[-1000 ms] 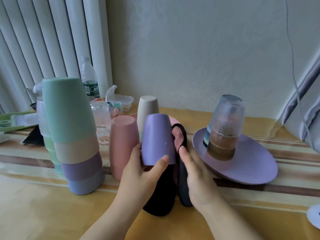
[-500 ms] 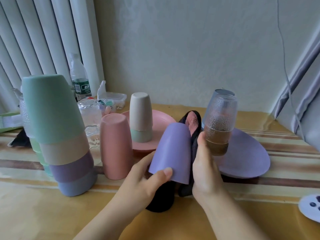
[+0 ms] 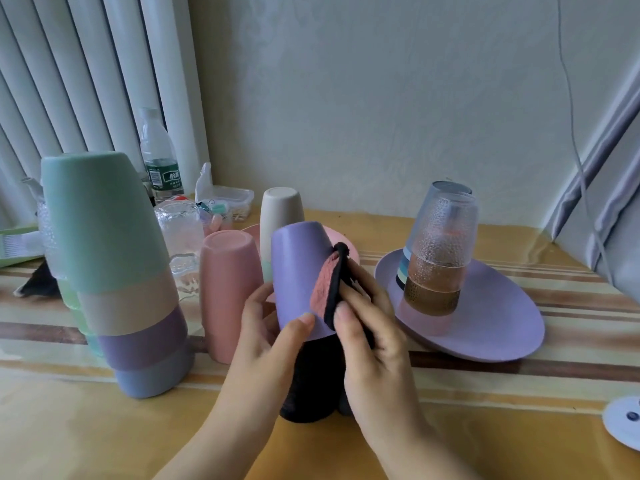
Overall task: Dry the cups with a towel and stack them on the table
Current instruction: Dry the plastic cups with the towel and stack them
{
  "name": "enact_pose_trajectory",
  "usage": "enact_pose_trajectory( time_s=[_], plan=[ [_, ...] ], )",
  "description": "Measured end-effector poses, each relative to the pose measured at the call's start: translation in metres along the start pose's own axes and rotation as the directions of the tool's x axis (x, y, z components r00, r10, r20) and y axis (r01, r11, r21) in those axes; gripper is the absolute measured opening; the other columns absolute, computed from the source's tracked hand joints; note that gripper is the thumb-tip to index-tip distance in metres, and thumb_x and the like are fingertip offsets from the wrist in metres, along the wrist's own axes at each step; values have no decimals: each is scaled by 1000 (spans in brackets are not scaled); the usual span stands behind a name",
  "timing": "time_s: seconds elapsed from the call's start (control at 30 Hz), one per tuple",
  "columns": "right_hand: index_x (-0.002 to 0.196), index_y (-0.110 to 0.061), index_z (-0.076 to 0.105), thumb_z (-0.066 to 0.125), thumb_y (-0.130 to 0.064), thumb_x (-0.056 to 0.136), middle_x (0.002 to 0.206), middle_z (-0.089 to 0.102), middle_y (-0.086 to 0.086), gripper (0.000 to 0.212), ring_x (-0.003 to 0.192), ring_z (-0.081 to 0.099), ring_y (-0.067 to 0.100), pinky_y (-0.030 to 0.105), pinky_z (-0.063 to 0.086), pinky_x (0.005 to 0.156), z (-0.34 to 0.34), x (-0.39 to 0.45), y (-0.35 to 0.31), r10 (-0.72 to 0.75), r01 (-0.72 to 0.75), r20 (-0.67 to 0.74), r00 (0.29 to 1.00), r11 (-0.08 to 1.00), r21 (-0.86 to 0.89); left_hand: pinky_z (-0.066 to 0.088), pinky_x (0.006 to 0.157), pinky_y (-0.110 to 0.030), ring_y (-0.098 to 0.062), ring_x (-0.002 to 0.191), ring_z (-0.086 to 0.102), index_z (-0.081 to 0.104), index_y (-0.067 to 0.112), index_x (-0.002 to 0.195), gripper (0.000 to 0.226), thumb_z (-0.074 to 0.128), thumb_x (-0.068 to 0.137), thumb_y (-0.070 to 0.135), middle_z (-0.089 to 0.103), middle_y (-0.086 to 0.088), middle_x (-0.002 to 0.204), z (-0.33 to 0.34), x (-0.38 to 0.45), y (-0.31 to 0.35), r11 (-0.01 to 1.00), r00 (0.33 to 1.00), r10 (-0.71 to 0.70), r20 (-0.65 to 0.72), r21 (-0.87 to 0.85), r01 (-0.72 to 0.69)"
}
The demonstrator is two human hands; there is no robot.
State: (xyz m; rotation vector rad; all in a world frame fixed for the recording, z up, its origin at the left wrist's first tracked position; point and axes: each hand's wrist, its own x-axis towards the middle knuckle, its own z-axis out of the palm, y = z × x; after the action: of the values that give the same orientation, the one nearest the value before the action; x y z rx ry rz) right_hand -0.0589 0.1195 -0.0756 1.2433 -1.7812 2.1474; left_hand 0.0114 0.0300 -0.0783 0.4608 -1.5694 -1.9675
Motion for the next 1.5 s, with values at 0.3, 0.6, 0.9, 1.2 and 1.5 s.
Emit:
enact_pose_trajectory(
  time_s=[0.3,0.6,0.9,1.2,1.5],
  plan=[
    [136,-46,33,39,-55,91,147,32,-27,46,137,23,-11,23,21,116,-12,15,-5,229,-233,117,966,972,21,48,81,-14,-2,104,65,63,33,116,60,61,63,61,71,15,109,-5,-1,5,970,978,-5,208,238,-46],
    [107,-22,71,44,-55,77,117,68,5,52,113,62,21,45,40,106,-6,6,-13,586,-565,184,789,576,591,40,104,-41,-18,117,61,67,23,118,68,69,62,61,69,-2,120,-4,2,-2,980,970,-153,188,-100,174],
    [130,-55,42,38,-55,92,141,38,-34,38,136,28,-9,25,23,115,-9,12,-5,234,-231,11,972,950,209,49,75,-21,1,86,65,65,30,98,33,46,90,57,71,18,90,7,-6,0,925,962,264,-71,300,-232],
    [134,-45,28,33,-40,95,138,29,-46,39,134,20,-17,3,19,105,-5,3,-3,149,-152,67,987,987,42,43,70,-4,12,89,63,59,33,109,44,59,72,57,68,30,95,-3,-1,6,946,983,34,179,312,-89],
    [64,-25,78,34,-39,95,81,75,-1,56,72,71,8,22,57,58,-10,12,-23,566,-502,115,817,598,624,36,109,-39,-10,113,63,76,41,97,48,60,59,65,72,5,114,-3,2,0,978,938,-188,290,-30,205]
  ],
)
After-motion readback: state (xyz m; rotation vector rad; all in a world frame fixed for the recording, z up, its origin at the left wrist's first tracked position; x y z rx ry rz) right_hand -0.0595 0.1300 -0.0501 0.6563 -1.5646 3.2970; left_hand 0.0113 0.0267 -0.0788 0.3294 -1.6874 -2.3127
